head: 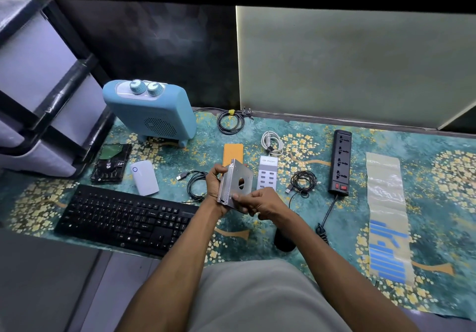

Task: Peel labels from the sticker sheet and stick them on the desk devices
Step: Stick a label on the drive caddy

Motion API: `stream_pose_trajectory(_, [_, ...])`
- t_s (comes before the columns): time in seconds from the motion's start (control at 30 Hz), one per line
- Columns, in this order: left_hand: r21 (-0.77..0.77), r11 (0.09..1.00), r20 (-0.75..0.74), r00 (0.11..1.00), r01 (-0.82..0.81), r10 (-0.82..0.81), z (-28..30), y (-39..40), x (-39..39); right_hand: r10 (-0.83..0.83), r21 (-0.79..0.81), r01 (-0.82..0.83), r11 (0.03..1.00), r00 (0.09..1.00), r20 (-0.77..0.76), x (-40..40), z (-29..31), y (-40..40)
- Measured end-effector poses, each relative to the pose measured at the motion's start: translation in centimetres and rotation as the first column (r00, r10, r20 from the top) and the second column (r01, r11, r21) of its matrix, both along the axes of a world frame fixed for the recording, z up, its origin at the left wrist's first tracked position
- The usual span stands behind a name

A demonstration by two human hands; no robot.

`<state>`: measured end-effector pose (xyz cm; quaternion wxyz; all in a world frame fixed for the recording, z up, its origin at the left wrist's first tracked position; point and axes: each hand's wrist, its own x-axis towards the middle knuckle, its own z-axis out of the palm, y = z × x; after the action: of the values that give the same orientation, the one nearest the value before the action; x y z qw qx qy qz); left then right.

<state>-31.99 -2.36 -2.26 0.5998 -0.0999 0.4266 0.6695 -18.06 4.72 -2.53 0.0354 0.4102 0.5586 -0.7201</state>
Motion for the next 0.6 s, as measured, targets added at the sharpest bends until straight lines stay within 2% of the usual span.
stream_pose_trajectory(0.13, [-0.068, 0.996, -0.147, 0.988, -0.054, 0.043, -0.5, 0.9, -0.5, 0.074, 0.173, -0.096, 0.98, 0.988, 0.132, 0.8, -1.1, 0.2])
stream_pose_trajectory(0.2, [-0.111, 0.993, -0.261, 0.965, -0.029, -0.001, 0.0, 1.2, 0.2, 0.012, 0.278, -0.066, 0.958, 0.982, 0.19, 1.4, -2.3, -0.2])
stream_pose_trajectory(0.27, [-0.19, 0.981, -0.427, 0.898, 0.028, -0.108, 0.6, 0.8, 1.2, -0.121, 0.321, 0.054, 0.946, 0.974, 0.19, 1.9, -3.0, -0.6])
stream_pose_trajectory(0.3, [-0.239, 0.97, -0.557, 0.813, 0.036, -0.167, 0.3, 0.7, 1.6, -0.186, 0.348, 0.115, 0.93, 0.966, 0.178, 2.0, -3.1, -0.7])
stream_pose_trajectory(0.33, [-0.298, 0.954, -0.686, 0.686, 0.04, -0.243, 0.3, 0.3, 2.4, -0.235, 0.381, 0.154, 0.912, 0.956, 0.175, 2.2, -3.3, -0.7])
stream_pose_trajectory(0.37, [-0.387, 0.922, -0.771, 0.537, 0.031, -0.342, -0.5, 0.0, 2.9, -0.271, 0.413, 0.179, 0.893, 0.947, 0.175, 2.3, -3.3, -0.6])
stream_pose_trajectory(0.4, [-0.498, 0.867, -0.794, 0.404, -0.004, -0.454, -0.9, -0.5, 3.7, -0.305, 0.434, 0.203, 0.878, 0.936, 0.178, 2.5, -3.4, -0.6])
stream_pose_trajectory(0.47, [-0.682, 0.717, -0.73, 0.193, -0.144, -0.656, -2.0, -1.7, 5.3, -0.369, 0.451, 0.251, 0.857, 0.909, 0.194, 2.8, -3.2, -0.6])
stream_pose_trajectory(0.5, [-0.712, 0.671, -0.697, 0.093, -0.206, -0.711, -2.1, -2.3, 6.4, -0.393, 0.459, 0.269, 0.847, 0.898, 0.199, 3.0, -3.2, -0.7])
stream_pose_trajectory(0.6, [-0.724, 0.626, -0.616, -0.137, -0.289, -0.776, -2.3, -3.8, 8.9, -0.445, 0.483, 0.321, 0.815, 0.88, 0.167, 3.8, -2.9, -0.9])
